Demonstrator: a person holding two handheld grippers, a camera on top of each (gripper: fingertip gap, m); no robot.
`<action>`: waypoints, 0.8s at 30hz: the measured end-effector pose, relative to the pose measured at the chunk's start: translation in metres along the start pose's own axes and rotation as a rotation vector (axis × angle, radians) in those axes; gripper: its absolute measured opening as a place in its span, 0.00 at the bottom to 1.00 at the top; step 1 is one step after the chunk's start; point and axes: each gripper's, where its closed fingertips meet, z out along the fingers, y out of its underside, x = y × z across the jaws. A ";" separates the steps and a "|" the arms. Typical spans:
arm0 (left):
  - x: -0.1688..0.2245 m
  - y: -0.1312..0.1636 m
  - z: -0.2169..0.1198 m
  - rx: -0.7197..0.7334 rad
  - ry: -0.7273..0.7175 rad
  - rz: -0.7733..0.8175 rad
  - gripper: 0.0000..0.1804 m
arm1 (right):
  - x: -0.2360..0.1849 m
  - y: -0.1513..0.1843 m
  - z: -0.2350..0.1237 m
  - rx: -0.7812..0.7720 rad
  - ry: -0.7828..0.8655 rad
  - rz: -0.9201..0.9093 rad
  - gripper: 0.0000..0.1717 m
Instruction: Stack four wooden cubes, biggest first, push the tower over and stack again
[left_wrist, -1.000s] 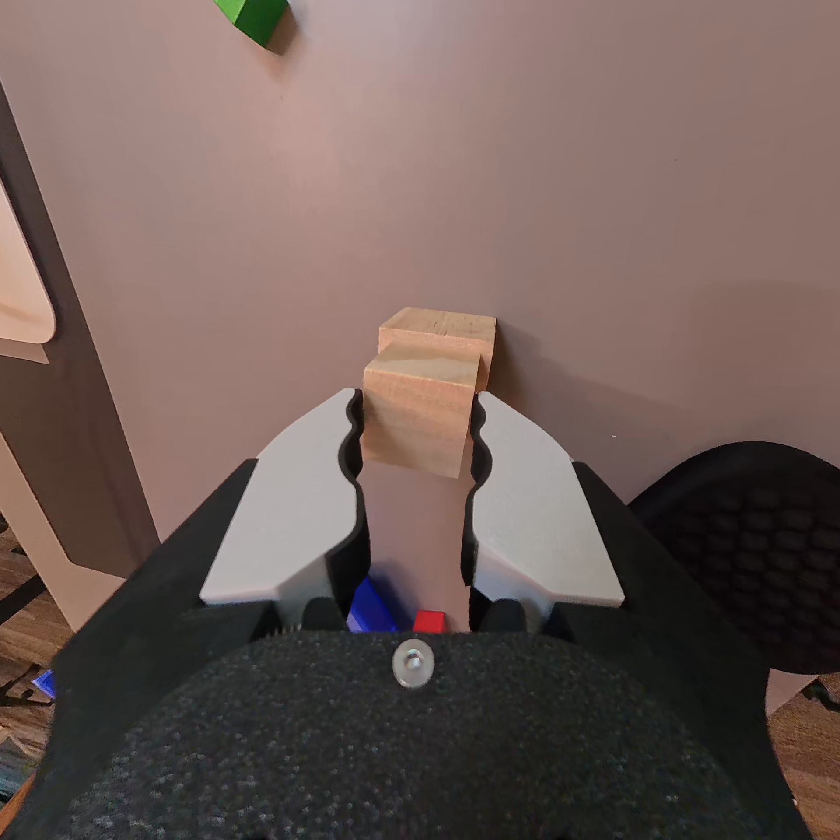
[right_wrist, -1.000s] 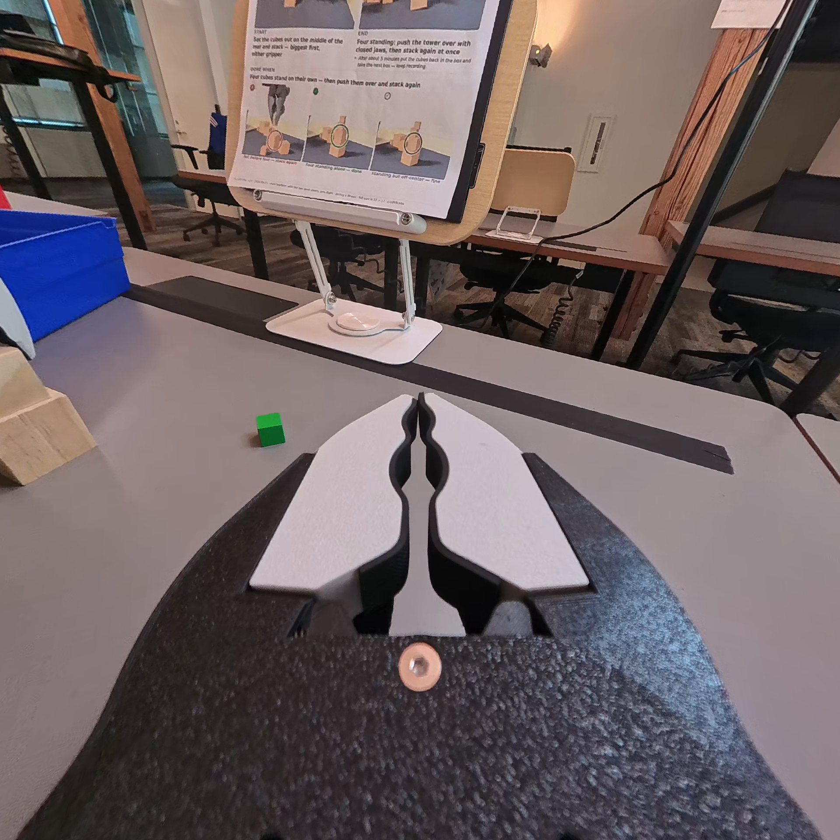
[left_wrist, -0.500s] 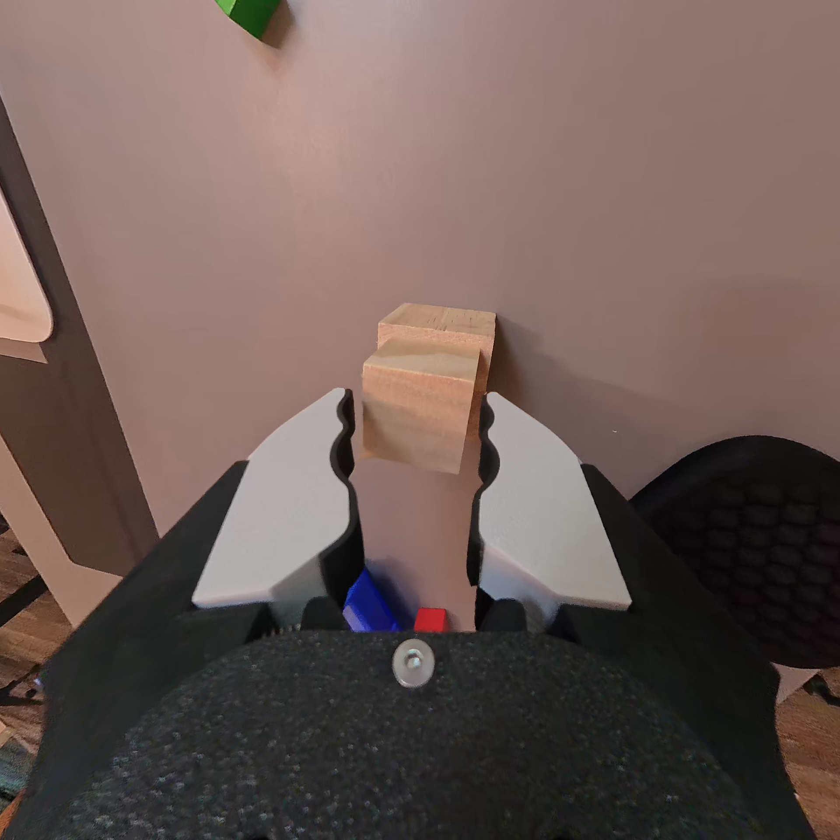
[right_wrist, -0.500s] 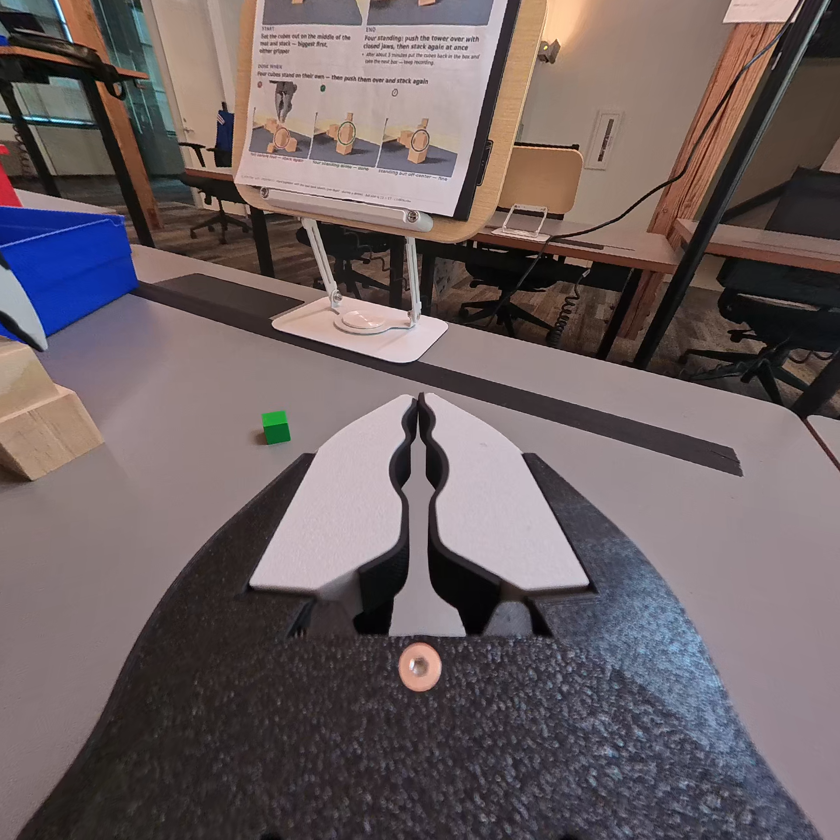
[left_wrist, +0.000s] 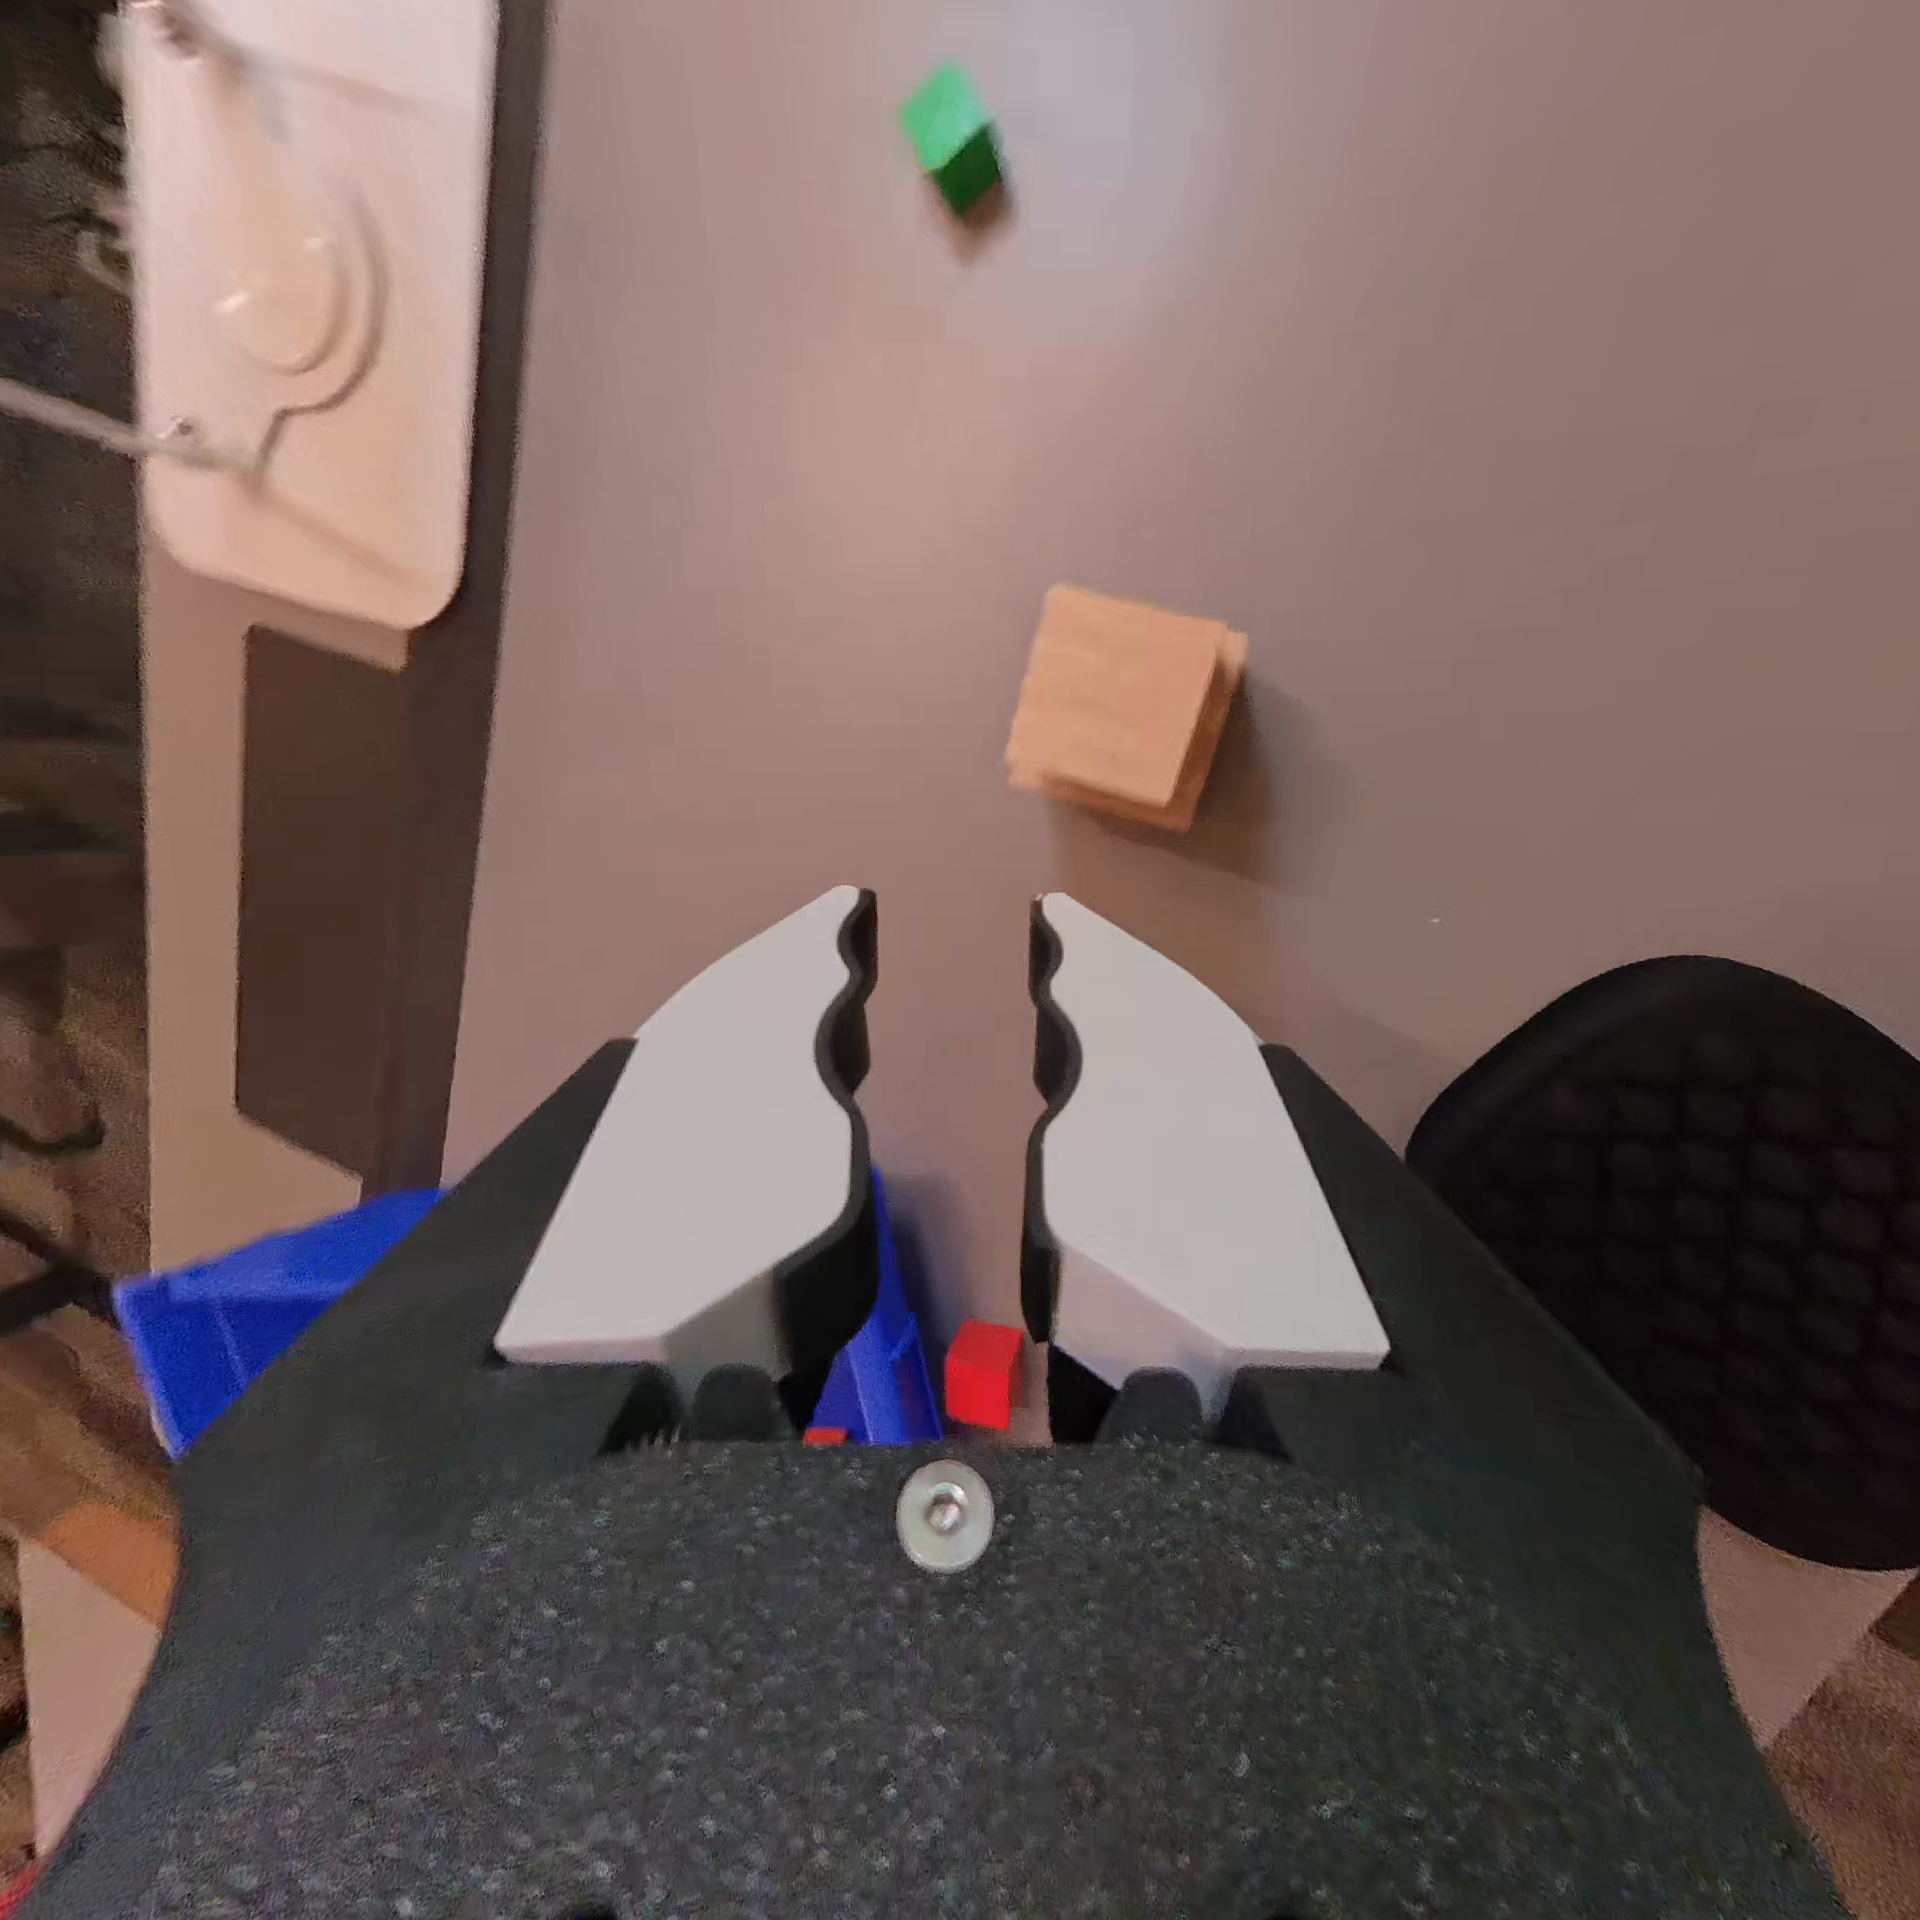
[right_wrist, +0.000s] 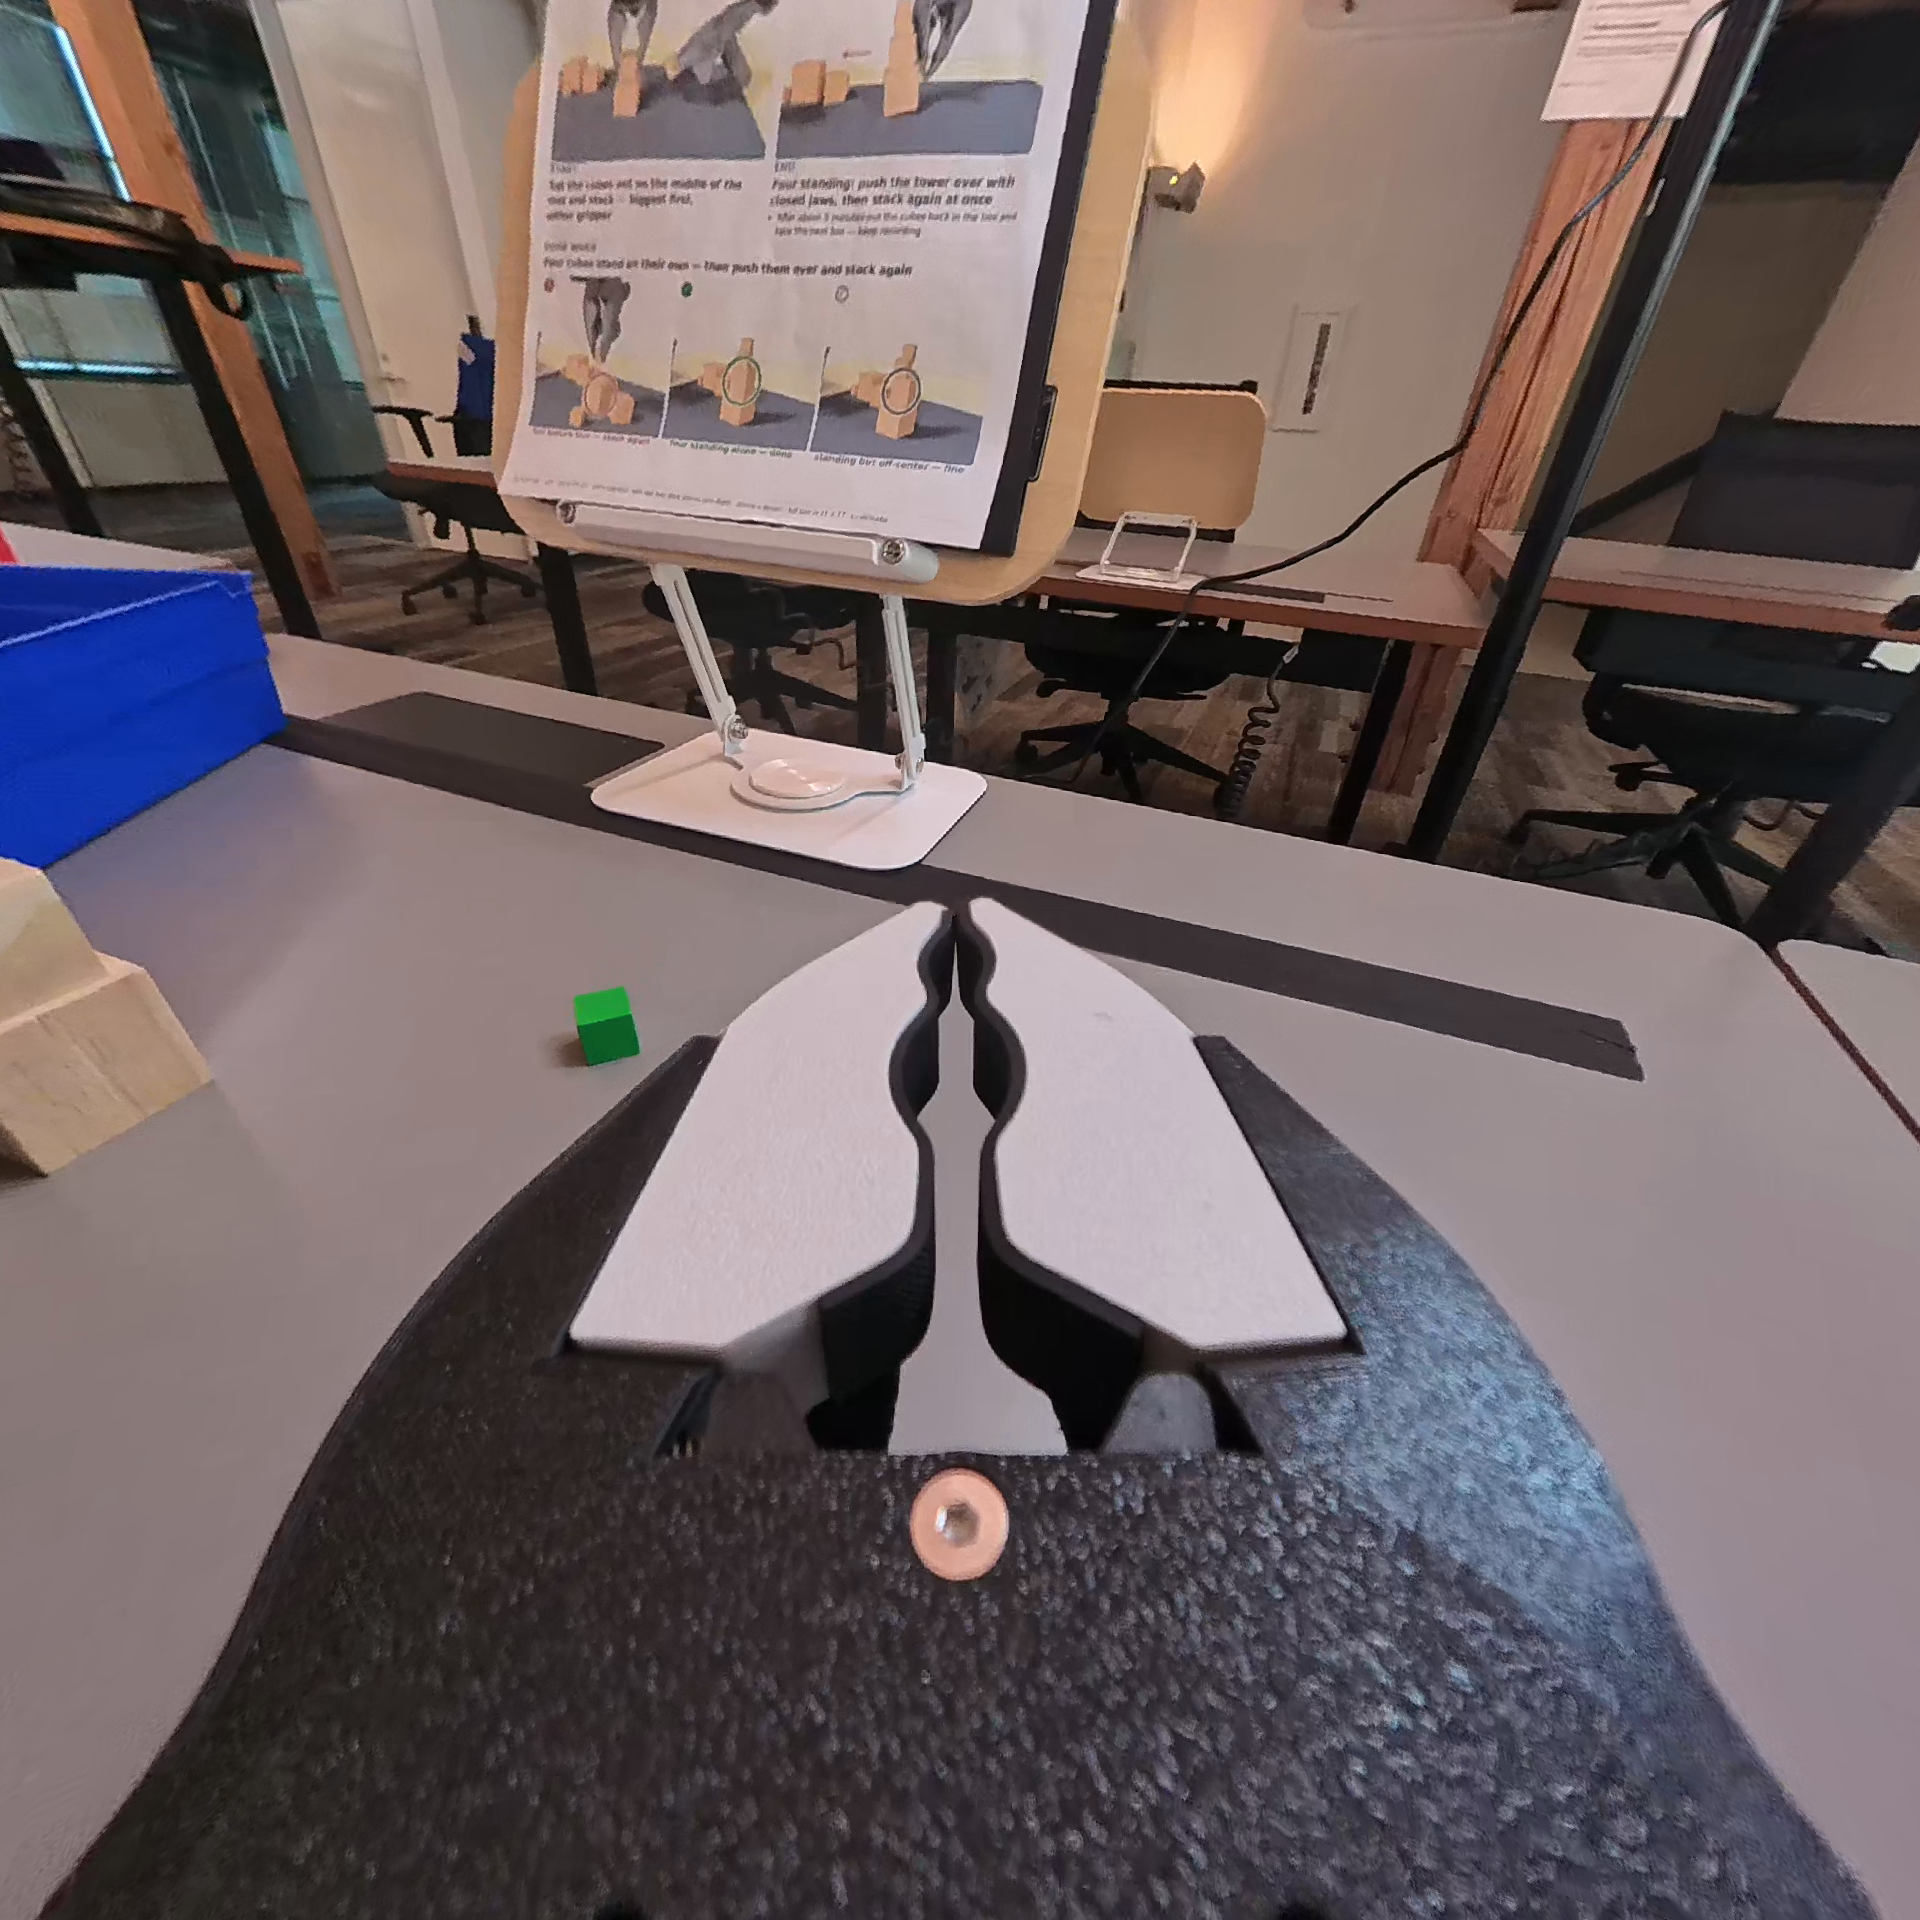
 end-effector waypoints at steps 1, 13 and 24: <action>-0.007 0.009 -0.008 0.014 -0.029 -0.038 0.13 | 0.001 -0.001 -0.001 0.006 0.006 0.001 0.00; -0.002 0.183 -0.022 0.311 -0.431 -1.037 0.20 | 0.002 0.005 0.001 -0.006 0.017 0.018 0.00; 0.018 0.229 0.042 0.242 -0.593 -1.270 0.33 | 0.003 0.011 0.002 -0.028 0.022 0.029 0.00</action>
